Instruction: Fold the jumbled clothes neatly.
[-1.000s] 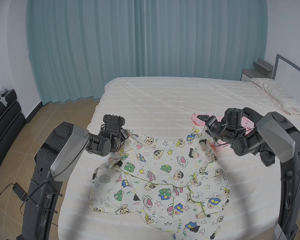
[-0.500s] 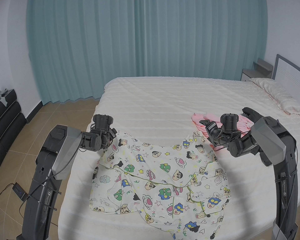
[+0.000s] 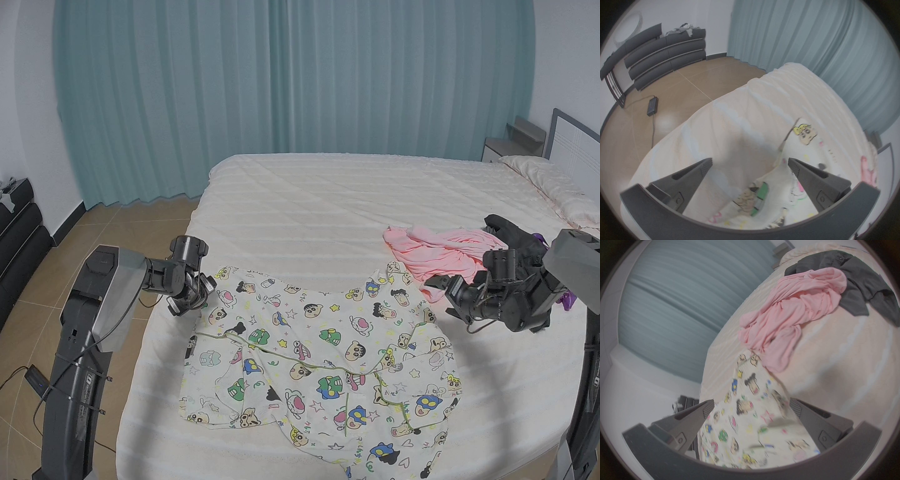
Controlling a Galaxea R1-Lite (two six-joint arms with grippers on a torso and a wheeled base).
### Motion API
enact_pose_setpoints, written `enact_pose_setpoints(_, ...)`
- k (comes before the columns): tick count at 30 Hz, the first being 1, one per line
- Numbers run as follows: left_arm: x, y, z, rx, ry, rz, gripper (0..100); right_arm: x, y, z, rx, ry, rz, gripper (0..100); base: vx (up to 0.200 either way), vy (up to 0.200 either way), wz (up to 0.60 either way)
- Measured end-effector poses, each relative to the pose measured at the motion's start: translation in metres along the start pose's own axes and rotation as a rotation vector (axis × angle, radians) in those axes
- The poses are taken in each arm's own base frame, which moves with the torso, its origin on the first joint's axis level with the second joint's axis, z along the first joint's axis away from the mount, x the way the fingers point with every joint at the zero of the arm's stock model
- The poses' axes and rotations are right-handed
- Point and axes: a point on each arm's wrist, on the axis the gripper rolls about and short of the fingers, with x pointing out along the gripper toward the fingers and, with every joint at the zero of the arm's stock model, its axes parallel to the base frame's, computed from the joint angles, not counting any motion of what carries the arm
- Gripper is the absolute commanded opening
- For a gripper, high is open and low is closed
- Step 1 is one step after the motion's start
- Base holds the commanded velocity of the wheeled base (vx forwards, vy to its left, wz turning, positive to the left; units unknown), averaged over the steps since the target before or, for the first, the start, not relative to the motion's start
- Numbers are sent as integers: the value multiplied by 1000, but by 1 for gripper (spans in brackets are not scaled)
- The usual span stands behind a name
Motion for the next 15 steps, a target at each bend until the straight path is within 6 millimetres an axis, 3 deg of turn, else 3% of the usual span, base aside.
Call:
enact_pose_setpoints(6, -39, -2, 25, -33, -1, -170, 100, -35, -18, -5, -66, 49, -9, 100, 0, 0, 0)
enact_pose_setpoints(15, -86, 28, 7, 23, 95, -287, 100, -62, -39, -25, -174, 134, -23, 100, 0, 0, 0)
